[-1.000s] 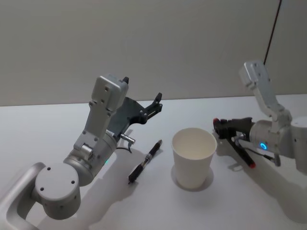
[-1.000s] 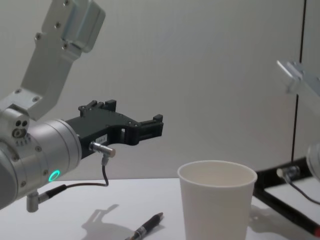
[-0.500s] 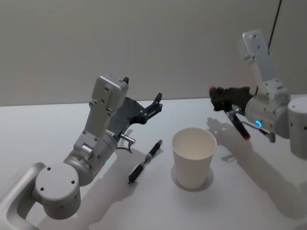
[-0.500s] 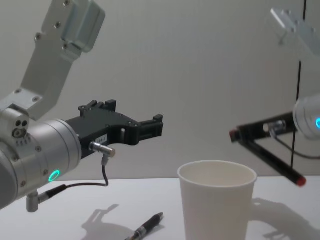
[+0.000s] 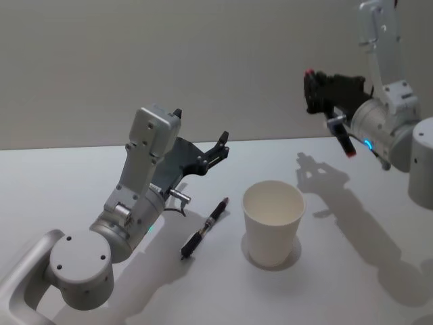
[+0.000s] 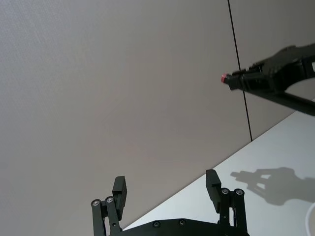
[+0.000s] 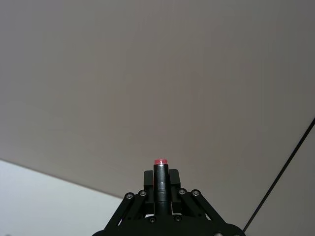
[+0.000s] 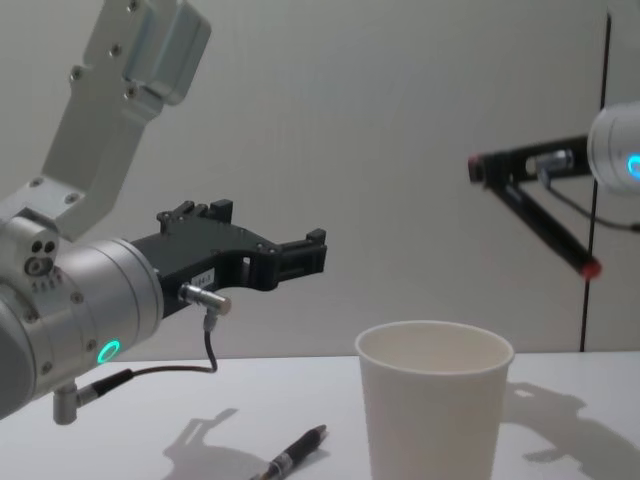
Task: Place the pen into the pen holder.
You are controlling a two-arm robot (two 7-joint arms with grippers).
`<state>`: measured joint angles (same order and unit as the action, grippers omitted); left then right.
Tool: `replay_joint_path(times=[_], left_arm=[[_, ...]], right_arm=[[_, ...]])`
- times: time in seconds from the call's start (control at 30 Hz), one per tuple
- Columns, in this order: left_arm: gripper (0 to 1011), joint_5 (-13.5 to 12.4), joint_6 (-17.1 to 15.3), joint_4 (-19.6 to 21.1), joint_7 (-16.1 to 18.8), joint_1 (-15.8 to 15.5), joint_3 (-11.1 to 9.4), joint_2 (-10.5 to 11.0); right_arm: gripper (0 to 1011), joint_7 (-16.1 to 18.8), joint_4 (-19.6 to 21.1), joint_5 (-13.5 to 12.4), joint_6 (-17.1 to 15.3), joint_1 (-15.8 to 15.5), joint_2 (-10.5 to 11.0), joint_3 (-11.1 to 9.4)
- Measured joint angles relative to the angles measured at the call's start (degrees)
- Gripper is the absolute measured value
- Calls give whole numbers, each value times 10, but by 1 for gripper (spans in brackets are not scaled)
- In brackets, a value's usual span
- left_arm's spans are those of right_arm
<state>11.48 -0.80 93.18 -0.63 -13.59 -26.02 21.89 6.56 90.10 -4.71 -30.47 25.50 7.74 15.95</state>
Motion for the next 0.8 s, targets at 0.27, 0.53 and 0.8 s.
replay_joint_path(times=[0.27,0.53,0.8], left_arm=[[1001,0,0,0,0,0,0,0],[1001,0,0,0,0,0,0,0],[1001,0,0,0,0,0,0,0]], right_arm=[[175,-27,17,6,54,4,-5,-3],[175,-45,25,14,104,7,-9,-5],[175,-31,24,25,132,5,-11,-1]])
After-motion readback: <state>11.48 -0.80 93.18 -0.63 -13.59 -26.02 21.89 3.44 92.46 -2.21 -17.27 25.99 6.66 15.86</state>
